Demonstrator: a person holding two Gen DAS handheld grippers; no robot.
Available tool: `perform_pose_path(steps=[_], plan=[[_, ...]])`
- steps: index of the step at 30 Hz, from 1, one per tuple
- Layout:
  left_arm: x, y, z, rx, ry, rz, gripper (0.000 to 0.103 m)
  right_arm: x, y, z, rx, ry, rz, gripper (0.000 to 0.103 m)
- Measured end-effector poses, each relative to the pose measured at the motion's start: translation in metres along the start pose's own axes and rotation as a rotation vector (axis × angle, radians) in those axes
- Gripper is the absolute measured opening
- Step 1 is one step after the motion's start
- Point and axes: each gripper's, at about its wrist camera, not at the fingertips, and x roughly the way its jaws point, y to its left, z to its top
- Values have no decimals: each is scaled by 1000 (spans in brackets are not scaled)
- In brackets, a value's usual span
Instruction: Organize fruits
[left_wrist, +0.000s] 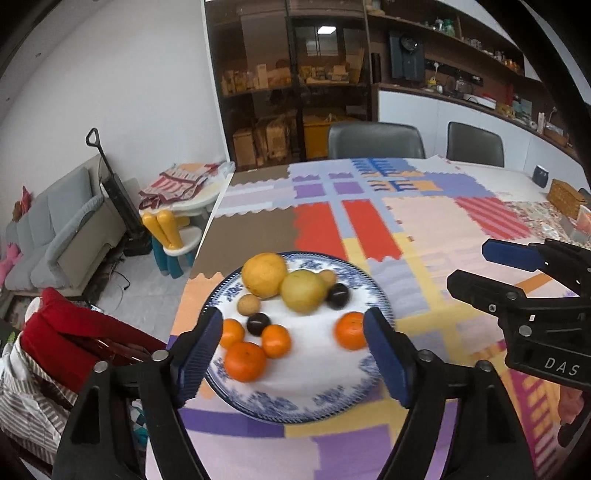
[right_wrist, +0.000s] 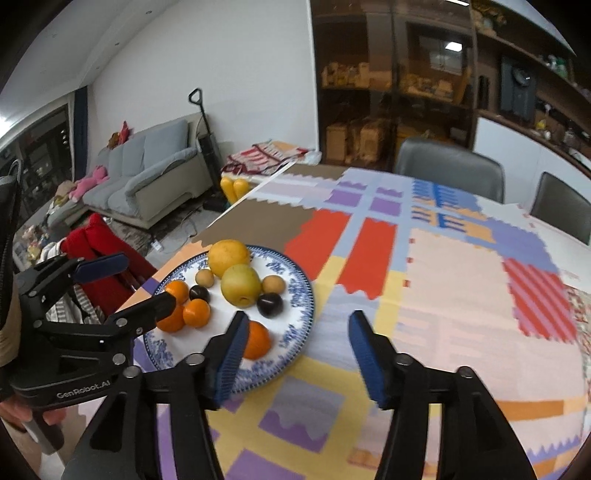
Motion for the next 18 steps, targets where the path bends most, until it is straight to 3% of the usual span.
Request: perform_pose_path(steps=[6,18], plan=[[-37,-30,-10,4,-33,-14,94,-51,-12,-20,24,-47,-34,67],[-91,-69,-43,-40,-83,-3,102,-120,-33,-69,72,-99,-116,80]])
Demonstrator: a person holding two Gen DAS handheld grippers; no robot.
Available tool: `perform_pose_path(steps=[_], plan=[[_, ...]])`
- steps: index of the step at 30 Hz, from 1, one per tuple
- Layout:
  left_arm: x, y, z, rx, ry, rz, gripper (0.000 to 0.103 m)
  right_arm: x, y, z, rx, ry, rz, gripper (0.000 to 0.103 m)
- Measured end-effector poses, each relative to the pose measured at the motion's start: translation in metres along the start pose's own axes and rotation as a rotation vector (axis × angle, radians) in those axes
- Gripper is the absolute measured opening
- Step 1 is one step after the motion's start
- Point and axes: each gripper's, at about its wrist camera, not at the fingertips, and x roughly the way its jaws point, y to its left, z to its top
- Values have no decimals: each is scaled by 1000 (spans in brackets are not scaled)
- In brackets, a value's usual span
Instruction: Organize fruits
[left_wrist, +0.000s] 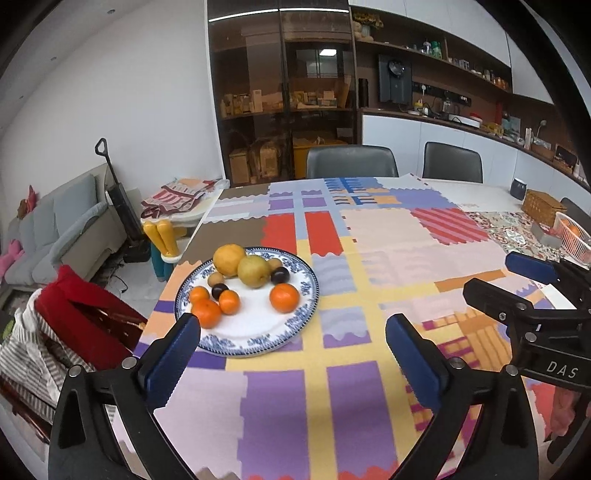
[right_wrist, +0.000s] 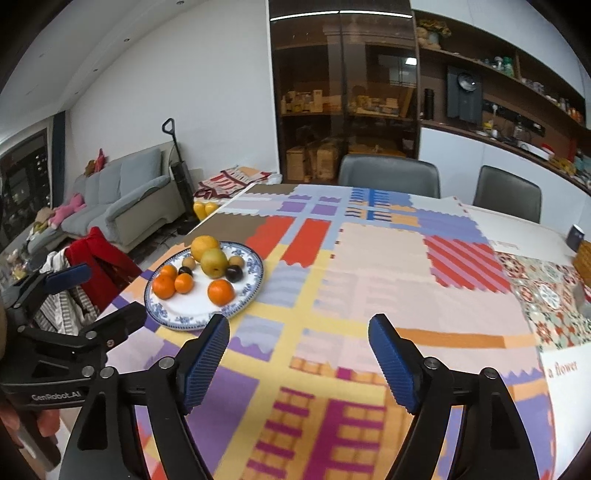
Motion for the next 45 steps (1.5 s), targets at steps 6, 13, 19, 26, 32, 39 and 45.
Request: perform_pose_path(steps=[6,13,19,26,32,39,45], plan=[[-14,-13,-12,-2,2,-27,103,-25,-9,-17,33,-28,-25,84],[-29,-23,-14,5,-26,-12,103,-42,-15,-29,37,-53,-54,84],[-40,-25,-14,3,-54,9,103,-49,-21,-33,53,-62,-64,84],[-49,-28,-14,0,-77,11,103,-57,-24,-36,60,-76,-63,84],[-53,-28,-14,0,-89,20,103,-59,-25,-36,67,-75,-55,84],[-53,-29,-14,-1,-93,25,103,-59,-25,-36,67,-75,-54,84],[-51,-28,-14,-4,-92,26,103,-59,-24,-36,67,-72,-52,84]])
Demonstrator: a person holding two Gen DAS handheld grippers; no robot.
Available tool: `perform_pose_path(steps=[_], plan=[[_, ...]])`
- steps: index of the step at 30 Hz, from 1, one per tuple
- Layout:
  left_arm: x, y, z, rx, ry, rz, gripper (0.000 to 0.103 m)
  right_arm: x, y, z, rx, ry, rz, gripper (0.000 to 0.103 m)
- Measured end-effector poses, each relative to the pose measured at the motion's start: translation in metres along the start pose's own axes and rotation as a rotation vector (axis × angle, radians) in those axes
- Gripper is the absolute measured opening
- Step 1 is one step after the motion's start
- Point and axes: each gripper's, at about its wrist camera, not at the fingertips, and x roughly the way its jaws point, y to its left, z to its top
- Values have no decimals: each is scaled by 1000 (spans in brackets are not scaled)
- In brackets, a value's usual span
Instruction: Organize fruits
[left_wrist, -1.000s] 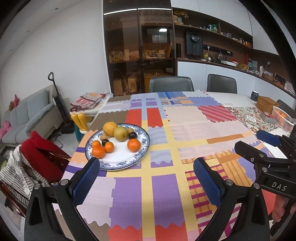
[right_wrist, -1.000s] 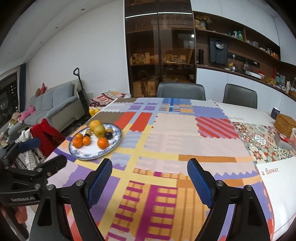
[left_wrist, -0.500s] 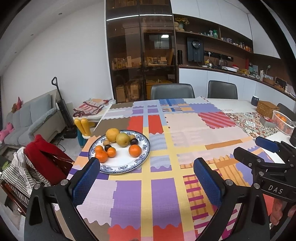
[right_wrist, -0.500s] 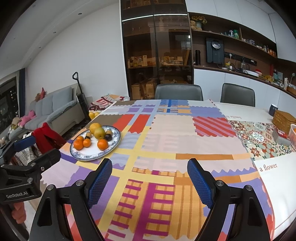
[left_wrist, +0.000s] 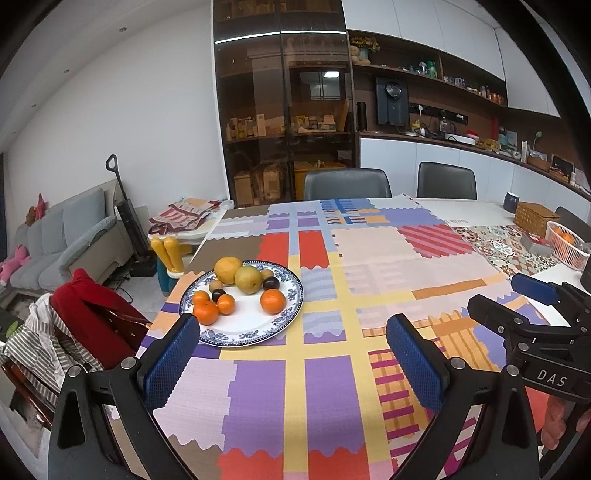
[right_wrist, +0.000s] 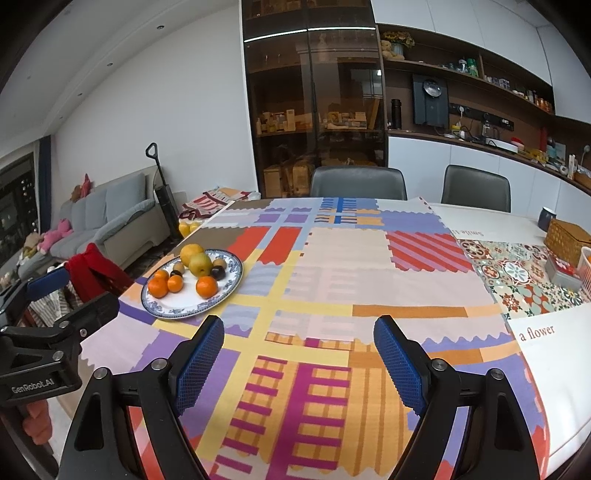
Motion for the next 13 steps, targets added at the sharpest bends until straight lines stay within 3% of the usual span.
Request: perform_pose_path(steps=[13], plan=[[4,2,-3,-8,7,-2,103,6,1,-3,5,19,5,84]])
